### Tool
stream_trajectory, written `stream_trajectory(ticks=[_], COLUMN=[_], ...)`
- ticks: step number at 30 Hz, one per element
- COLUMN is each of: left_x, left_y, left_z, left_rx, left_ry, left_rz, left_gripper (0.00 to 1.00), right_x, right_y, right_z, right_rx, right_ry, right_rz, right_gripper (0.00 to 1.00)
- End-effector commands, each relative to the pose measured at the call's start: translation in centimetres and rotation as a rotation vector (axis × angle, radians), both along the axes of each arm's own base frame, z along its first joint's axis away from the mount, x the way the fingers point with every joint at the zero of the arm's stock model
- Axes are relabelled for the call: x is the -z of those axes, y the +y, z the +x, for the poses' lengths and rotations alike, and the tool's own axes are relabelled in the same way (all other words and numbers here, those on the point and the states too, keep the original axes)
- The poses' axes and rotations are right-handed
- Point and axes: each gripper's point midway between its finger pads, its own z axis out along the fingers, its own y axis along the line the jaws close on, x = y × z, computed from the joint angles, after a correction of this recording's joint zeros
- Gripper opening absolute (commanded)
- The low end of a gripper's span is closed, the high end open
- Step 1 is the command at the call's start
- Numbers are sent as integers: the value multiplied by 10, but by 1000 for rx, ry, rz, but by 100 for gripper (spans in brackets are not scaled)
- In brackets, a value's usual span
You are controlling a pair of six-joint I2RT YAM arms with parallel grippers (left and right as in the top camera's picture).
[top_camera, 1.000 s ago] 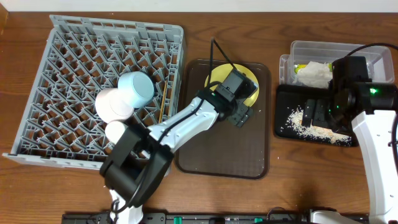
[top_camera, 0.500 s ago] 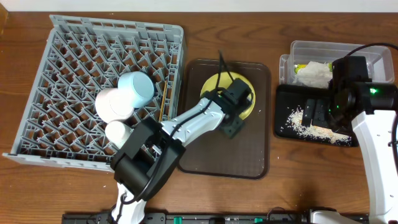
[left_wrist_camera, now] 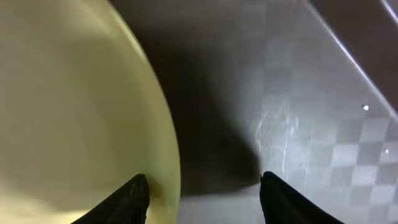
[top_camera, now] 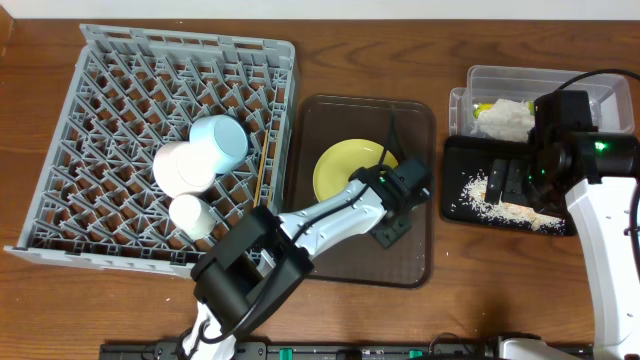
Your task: Sort waste into correct bins and load items into the dishwasher
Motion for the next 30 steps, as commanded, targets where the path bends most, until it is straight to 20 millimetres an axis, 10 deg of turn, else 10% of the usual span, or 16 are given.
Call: stream_trajectory(ticks=[1, 15, 20, 30], left_x=[20, 29, 26, -57], left_y=[15, 36, 36, 28], left_z=[8, 29, 29, 35], left_rx=[-22, -50, -50, -84], left_ry=[-49, -168, -168, -234], left_rz=[98, 225, 226, 121], left_gripper=[57, 7, 6, 6], right_x=[-1, -1, -1, -1], right_y=[-2, -2, -2, -2], right_z=[-1, -1, -1, -2], right_rx=[12, 12, 12, 12], right_ry=[-3, -3, -3, 1], right_rz=[5, 5, 5, 5], right_gripper=[99, 99, 99, 99])
